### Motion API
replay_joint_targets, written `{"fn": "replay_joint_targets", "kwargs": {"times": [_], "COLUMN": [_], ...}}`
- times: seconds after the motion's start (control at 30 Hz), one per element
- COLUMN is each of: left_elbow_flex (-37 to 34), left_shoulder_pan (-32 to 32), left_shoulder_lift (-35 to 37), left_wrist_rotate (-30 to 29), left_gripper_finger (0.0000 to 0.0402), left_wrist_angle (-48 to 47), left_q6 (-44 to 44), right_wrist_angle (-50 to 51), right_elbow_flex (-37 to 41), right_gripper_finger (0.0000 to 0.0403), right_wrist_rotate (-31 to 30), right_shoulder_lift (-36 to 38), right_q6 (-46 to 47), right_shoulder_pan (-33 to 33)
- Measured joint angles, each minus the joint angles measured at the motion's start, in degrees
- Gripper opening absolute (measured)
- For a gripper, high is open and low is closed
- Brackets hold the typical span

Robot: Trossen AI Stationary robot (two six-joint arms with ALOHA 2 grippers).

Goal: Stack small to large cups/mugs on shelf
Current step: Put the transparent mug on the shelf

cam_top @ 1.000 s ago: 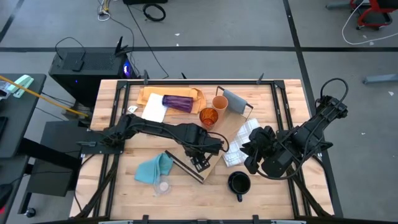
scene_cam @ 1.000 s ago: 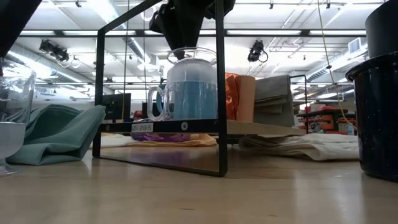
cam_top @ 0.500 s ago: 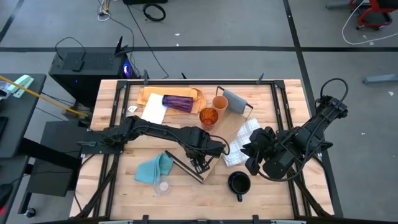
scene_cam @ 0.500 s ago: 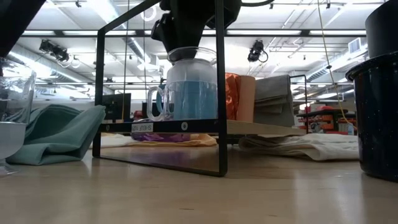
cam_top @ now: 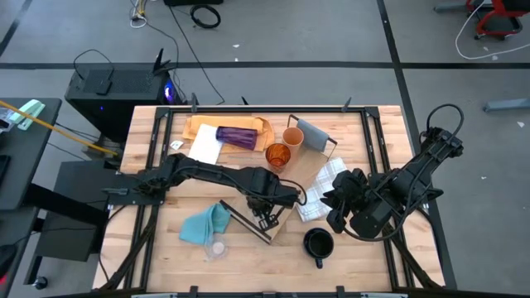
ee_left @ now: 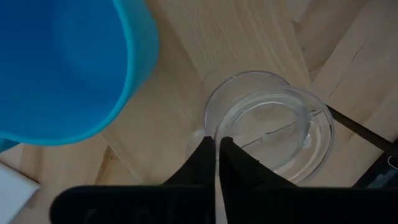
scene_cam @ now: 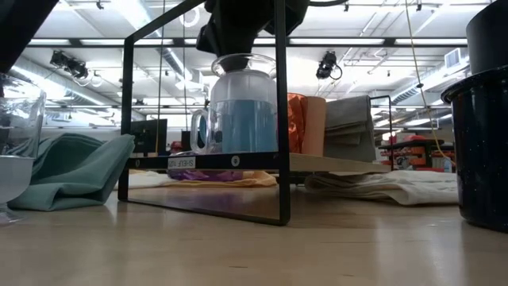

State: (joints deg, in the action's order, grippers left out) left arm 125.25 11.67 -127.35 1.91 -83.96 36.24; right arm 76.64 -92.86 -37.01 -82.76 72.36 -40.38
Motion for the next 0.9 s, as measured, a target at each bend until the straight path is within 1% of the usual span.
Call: {"fn": "replay_joint_targets", "kwargs": {"times": [0.27,0.67,0.8,0.9], "left_elbow_flex": [0.0,0.1,2.0,4.8], "left_shoulder_pan": [0.0,0.8,0.9,0.9], "left_shoulder_lift": [0.1,0.5,1.2,1.4], "left_wrist_rotate": [0.2,0.9,0.7,-0.6], "left_gripper_finger": [0.0004,0.0002,0.0001,0.0001], "left_wrist_angle": [-0.2,-1.5,-3.4,-5.3], "left_q6": [-2.3,-3.5,-3.7,-3.7], "right_wrist_angle": [0.0,0.0,0.0,0.0], "right_elbow_flex": [0.0,0.0,0.0,0.0], "right_gripper_finger": [0.0089,0.0089,0.0089,0.0089], "right_wrist_rotate": [0.0,0.0,-0.1,-0.5], "right_shoulder_lift": [0.0,0.0,0.0,0.0], "right_q6": [0.0,0.0,0.0,0.0], "right_shoulder_pan": [0.0,0.0,0.0,0.0]}}
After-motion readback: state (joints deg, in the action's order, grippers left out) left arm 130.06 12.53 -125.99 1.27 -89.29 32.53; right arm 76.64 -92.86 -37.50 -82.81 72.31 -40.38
